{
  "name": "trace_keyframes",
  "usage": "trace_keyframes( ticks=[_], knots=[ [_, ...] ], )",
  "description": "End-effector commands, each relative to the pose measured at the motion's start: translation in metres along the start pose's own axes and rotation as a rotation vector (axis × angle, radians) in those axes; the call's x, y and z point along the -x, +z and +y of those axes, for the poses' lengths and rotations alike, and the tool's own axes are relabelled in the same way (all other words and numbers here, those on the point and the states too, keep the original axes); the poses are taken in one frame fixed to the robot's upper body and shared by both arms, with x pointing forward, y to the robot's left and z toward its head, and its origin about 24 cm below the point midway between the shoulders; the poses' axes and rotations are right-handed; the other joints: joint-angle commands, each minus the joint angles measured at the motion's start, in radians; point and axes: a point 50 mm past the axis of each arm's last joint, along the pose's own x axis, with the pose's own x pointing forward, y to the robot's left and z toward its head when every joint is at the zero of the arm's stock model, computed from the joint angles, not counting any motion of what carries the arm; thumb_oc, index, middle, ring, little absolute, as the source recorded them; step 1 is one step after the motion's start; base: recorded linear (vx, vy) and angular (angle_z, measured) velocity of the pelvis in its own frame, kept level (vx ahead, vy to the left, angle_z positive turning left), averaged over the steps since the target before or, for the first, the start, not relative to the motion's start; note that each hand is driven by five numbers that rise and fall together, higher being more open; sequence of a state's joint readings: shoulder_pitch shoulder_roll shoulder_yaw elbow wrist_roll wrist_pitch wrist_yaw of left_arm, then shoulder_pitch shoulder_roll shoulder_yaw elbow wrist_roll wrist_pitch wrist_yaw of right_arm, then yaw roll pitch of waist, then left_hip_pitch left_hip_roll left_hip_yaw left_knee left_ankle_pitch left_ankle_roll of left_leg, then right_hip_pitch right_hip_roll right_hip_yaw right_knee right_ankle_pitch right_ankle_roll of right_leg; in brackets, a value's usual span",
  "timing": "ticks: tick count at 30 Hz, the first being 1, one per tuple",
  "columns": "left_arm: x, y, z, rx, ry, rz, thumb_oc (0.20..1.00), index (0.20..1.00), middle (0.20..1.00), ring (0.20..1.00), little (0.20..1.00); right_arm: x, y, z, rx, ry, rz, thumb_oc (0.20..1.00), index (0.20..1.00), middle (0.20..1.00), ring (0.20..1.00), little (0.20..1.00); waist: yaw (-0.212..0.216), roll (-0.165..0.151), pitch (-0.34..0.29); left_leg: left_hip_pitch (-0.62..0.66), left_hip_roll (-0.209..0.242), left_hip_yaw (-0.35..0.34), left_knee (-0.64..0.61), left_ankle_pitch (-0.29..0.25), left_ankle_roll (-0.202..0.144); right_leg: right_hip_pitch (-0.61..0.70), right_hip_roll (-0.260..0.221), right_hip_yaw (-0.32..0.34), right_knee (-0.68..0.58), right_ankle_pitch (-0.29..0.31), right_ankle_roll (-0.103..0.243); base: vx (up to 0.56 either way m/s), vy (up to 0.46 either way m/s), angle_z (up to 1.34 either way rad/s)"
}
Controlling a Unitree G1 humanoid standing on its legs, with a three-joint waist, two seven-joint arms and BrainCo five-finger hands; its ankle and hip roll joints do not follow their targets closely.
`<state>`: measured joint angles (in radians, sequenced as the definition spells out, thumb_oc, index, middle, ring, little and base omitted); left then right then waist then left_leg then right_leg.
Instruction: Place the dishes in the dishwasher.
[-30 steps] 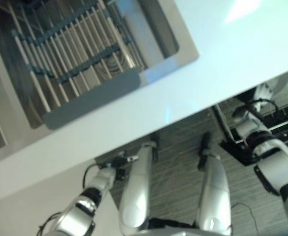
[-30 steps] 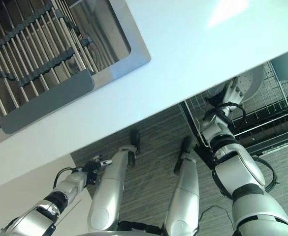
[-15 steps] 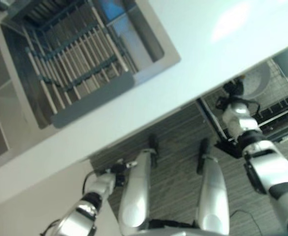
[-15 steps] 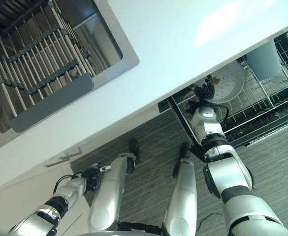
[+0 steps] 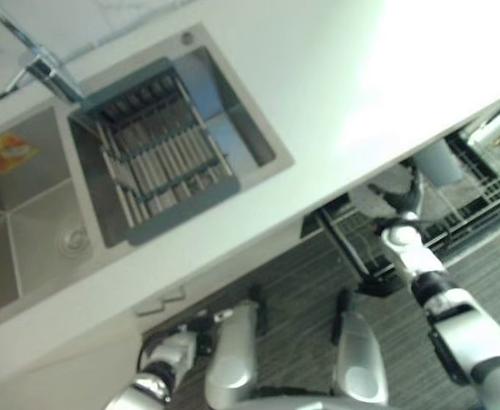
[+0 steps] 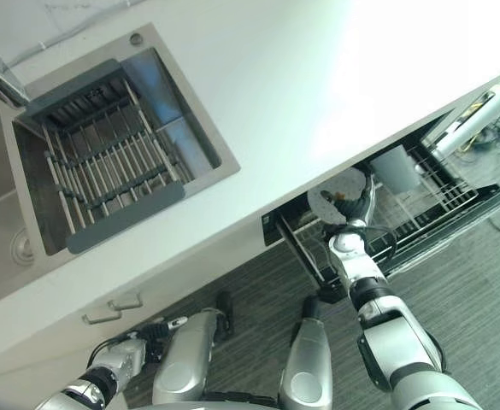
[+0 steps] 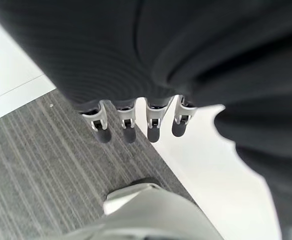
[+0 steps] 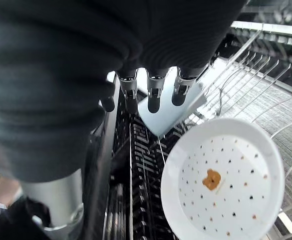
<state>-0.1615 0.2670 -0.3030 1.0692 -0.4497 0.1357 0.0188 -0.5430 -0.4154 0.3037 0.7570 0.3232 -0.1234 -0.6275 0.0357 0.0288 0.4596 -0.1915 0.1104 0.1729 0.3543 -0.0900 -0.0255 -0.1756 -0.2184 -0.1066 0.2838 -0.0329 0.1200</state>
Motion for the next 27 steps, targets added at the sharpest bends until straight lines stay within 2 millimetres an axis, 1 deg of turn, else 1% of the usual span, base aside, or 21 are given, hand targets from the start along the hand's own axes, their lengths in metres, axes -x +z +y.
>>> trace_keyframes(
  ticks=[1, 4, 5, 6, 8, 9, 10, 11, 12, 13, 15, 16, 17, 18, 19, 20, 22, 24, 25, 26, 27],
  knots=[
    [0.001, -0.012, 0.006, -0.058, 0.03, 0.038, 1.0, 1.0, 1.0, 1.0, 1.0, -0.013, 0.039, -0.017, -0.083, -0.058, -0.14, 1.0, 1.0, 1.0, 1.0, 1.0, -0.007, -0.001, -0.018, 0.036, 0.023, -0.06, -0.108, 0.028, 0.004, 0.001, 0.023, -0.056, 0.11, -0.104, -0.063, 0.11, -0.056, -0.05],
    [0.003, -0.028, 0.012, -0.041, 0.055, 0.08, 1.0, 1.0, 1.0, 1.0, 1.0, -0.005, 0.023, -0.035, -0.045, -0.077, -0.132, 1.0, 1.0, 1.0, 1.0, 1.0, -0.025, -0.016, -0.057, 0.081, 0.036, -0.045, -0.148, 0.034, -0.004, 0.049, 0.034, -0.059, 0.065, -0.104, -0.06, 0.11, -0.052, -0.06],
    [0.005, -0.036, 0.014, -0.032, 0.064, 0.096, 1.0, 1.0, 1.0, 1.0, 1.0, -0.001, 0.018, -0.044, -0.014, -0.088, -0.141, 1.0, 1.0, 1.0, 1.0, 1.0, -0.034, -0.022, -0.072, 0.096, 0.041, -0.04, -0.158, 0.035, -0.006, 0.065, 0.039, -0.059, 0.055, -0.106, -0.06, 0.12, -0.044, -0.09],
    [0.006, -0.042, 0.015, 0.0, 0.058, 0.107, 1.0, 1.0, 1.0, 1.0, 1.0, 0.003, 0.014, -0.054, 0.015, -0.094, -0.155, 1.0, 1.0, 1.0, 1.0, 1.0, -0.041, -0.027, -0.085, 0.109, 0.046, -0.037, -0.167, 0.037, -0.008, 0.079, 0.044, -0.059, 0.044, -0.108, -0.06, 0.12, -0.04, -0.05],
    [0.007, -0.048, 0.014, 0.122, 0.078, 0.104, 1.0, 1.0, 1.0, 1.0, 1.0, 0.01, 0.007, -0.065, 0.063, -0.062, -0.165, 1.0, 1.0, 1.0, 1.0, 1.0, -0.052, -0.033, -0.103, 0.131, 0.049, -0.032, -0.186, 0.037, -0.009, 0.101, 0.049, -0.059, 0.023, -0.108, -0.057, 0.11, -0.036, -0.06],
    [0.009, -0.054, 0.018, 0.141, 0.078, 0.12, 1.0, 1.0, 1.0, 1.0, 1.0, 0.016, 0.0, -0.079, 0.118, -0.05, -0.166, 1.0, 1.0, 1.0, 1.0, 1.0, -0.064, -0.045, -0.122, 0.149, 0.053, -0.024, -0.206, 0.042, -0.013, 0.124, 0.053, -0.058, -0.01, -0.099, -0.052, 0.09, -0.06, -0.12],
    [0.01, -0.056, 0.02, 0.138, 0.084, 0.128, 1.0, 1.0, 1.0, 1.0, 1.0, 0.018, -0.003, -0.086, 0.135, -0.063, -0.163, 1.0, 1.0, 1.0, 1.0, 1.0, -0.068, -0.049, -0.129, 0.154, 0.055, -0.022, -0.213, 0.047, -0.014, 0.13, 0.055, -0.058, -0.021, -0.094, -0.049, 0.07, -0.082, -0.1],
    [0.011, -0.06, 0.022, 0.129, 0.094, 0.14, 1.0, 1.0, 1.0, 1.0, 1.0, 0.019, -0.005, -0.097, 0.135, -0.097, -0.158, 1.0, 1.0, 1.0, 1.0, 1.0, -0.073, -0.054, -0.136, 0.159, 0.058, -0.019, -0.223, 0.052, -0.017, 0.135, 0.057, -0.058, -0.034, -0.088, -0.045, 0.05, -0.108, -0.04],
    [0.015, -0.074, 0.026, 0.125, 0.115, 0.175, 1.0, 1.0, 1.0, 1.0, 1.0, 0.025, -0.012, -0.13, 0.113, -0.203, -0.14, 1.0, 1.0, 1.0, 1.0, 1.0, -0.092, -0.068, -0.159, 0.177, 0.064, -0.005, -0.258, 0.062, -0.025, 0.147, 0.063, -0.058, -0.071, -0.072, -0.031, 0.04, -0.089, 0.02],
    [0.015, -0.075, 0.026, 0.126, 0.118, 0.177, 1.0, 1.0, 1.0, 1.0, 1.0, 0.026, -0.014, -0.133, 0.111, -0.216, -0.134, 1.0, 1.0, 1.0, 1.0, 1.0, -0.095, -0.069, -0.161, 0.179, 0.064, -0.003, -0.261, 0.063, -0.026, 0.147, 0.063, -0.057, -0.074, -0.071, -0.03, 0.02, -0.063, 0.04],
    [0.017, -0.079, 0.028, 0.125, 0.125, 0.191, 1.0, 1.0, 1.0, 1.0, 1.0, 0.033, -0.029, -0.149, 0.09, -0.297, -0.082, 1.0, 1.0, 1.0, 1.0, 1.0, -0.111, -0.07, -0.177, 0.185, 0.069, 0.01, -0.276, 0.068, -0.03, 0.148, 0.067, -0.053, -0.095, -0.061, -0.024, 0.01, 0.002, -0.04],
    [0.017, -0.082, 0.029, 0.125, 0.13, 0.199, 1.0, 1.0, 1.0, 1.0, 1.0, 0.038, -0.041, -0.156, 0.057, -0.334, -0.028, 1.0, 1.0, 1.0, 1.0, 1.0, -0.118, -0.069, -0.181, 0.194, 0.07, 0.018, -0.282, 0.065, -0.031, 0.154, 0.067, -0.05, -0.101, -0.062, -0.021, 0.03, 0.007, -0.1],
    [0.017, -0.084, 0.03, 0.124, 0.131, 0.202, 1.0, 1.0, 1.0, 1.0, 1.0, 0.041, -0.048, -0.159, 0.032, -0.35, 0.0, 1.0, 1.0, 1.0, 1.0, 1.0, -0.121, -0.068, -0.186, 0.196, 0.071, 0.023, -0.287, 0.068, -0.032, 0.154, 0.068, -0.049, -0.109, -0.056, -0.02, 0.05, 0.005, -0.09],
    [0.018, -0.085, 0.031, 0.1, 0.136, 0.204, 1.0, 1.0, 1.0, 1.0, 1.0, 0.048, -0.066, -0.162, -0.055, -0.383, 0.08, 1.0, 1.0, 1.0, 1.0, 1.0, -0.125, -0.066, -0.189, 0.206, 0.07, 0.029, -0.288, 0.063, -0.031, 0.161, 0.067, -0.049, -0.111, -0.059, -0.019, 0.05, -0.002, -0.14],
    [0.018, -0.085, 0.032, 0.082, 0.137, 0.201, 1.0, 1.0, 1.0, 1.0, 1.0, 0.051, -0.075, -0.163, -0.101, -0.398, 0.122, 1.0, 1.0, 1.0, 1.0, 1.0, -0.126, -0.065, -0.19, 0.208, 0.07, 0.031, -0.288, 0.062, -0.03, 0.162, 0.067, -0.049, -0.111, -0.058, -0.019, 0.05, -0.01, -0.11],
    [0.017, -0.082, 0.033, 0.046, 0.145, 0.191, 1.0, 1.0, 1.0, 1.0, 1.0, 0.058, -0.092, -0.161, -0.193, -0.415, 0.188, 1.0, 1.0, 1.0, 1.0, 1.0, -0.126, -0.06, -0.189, 0.209, 0.067, 0.031, -0.281, 0.055, -0.025, 0.162, 0.065, -0.05, -0.104, -0.063, -0.021, 0.03, -0.011, -0.07],
    [0.016, -0.076, 0.035, -0.013, 0.162, 0.181, 1.0, 1.0, 1.0, 1.0, 1.0, 0.065, -0.107, -0.153, -0.276, -0.4, 0.246, 1.0, 1.0, 1.0, 1.0, 1.0, -0.125, -0.048, -0.182, 0.202, 0.063, 0.029, -0.265, 0.047, -0.017, 0.153, 0.062, -0.055, -0.085, -0.069, -0.027, 0.0, 0.0, 0.0],
    [0.014, -0.068, 0.04, -0.068, 0.187, 0.165, 1.0, 1.0, 1.0, 1.0, 1.0, 0.066, -0.116, -0.142, -0.375, -0.357, 0.289, 1.0, 1.0, 1.0, 1.0, 1.0, -0.125, -0.038, -0.168, 0.194, 0.061, 0.026, -0.236, 0.035, -0.011, 0.145, 0.054, -0.059, -0.047, -0.087, -0.034, 0.02, -0.007, 0.02],
    [0.013, -0.06, 0.042, -0.116, 0.198, 0.143, 1.0, 1.0, 1.0, 1.0, 1.0, 0.068, -0.122, -0.132, -0.478, -0.339, 0.324, 1.0, 1.0, 1.0, 1.0, 1.0, -0.124, -0.031, -0.16, 0.186, 0.059, 0.022, -0.216, 0.027, -0.005, 0.135, 0.051, -0.061, -0.018, -0.098, -0.04, 0.03, -0.014, 0.07],
    [0.013, -0.058, 0.042, -0.126, 0.199, 0.138, 1.0, 1.0, 1.0, 1.0, 1.0, 0.068, -0.122, -0.13, -0.489, -0.334, 0.327, 1.0, 1.0, 1.0, 1.0, 1.0, -0.124, -0.029, -0.159, 0.184, 0.058, 0.021, -0.212, 0.026, -0.004, 0.132, 0.05, -0.061, -0.013, -0.1, -0.04, 0.02, -0.009, 0.07],
    [0.011, -0.051, 0.042, -0.155, 0.204, 0.117, 1.0, 1.0, 1.0, 1.0, 1.0, 0.069, -0.125, -0.125, -0.554, -0.327, 0.349, 1.0, 1.0, 1.0, 1.0, 1.0, -0.124, -0.023, -0.152, 0.176, 0.057, 0.018, -0.198, 0.022, -0.002, 0.123, 0.047, -0.061, 0.008, -0.108, -0.045, 0.02, 0.021, 0.09]
  ],
)
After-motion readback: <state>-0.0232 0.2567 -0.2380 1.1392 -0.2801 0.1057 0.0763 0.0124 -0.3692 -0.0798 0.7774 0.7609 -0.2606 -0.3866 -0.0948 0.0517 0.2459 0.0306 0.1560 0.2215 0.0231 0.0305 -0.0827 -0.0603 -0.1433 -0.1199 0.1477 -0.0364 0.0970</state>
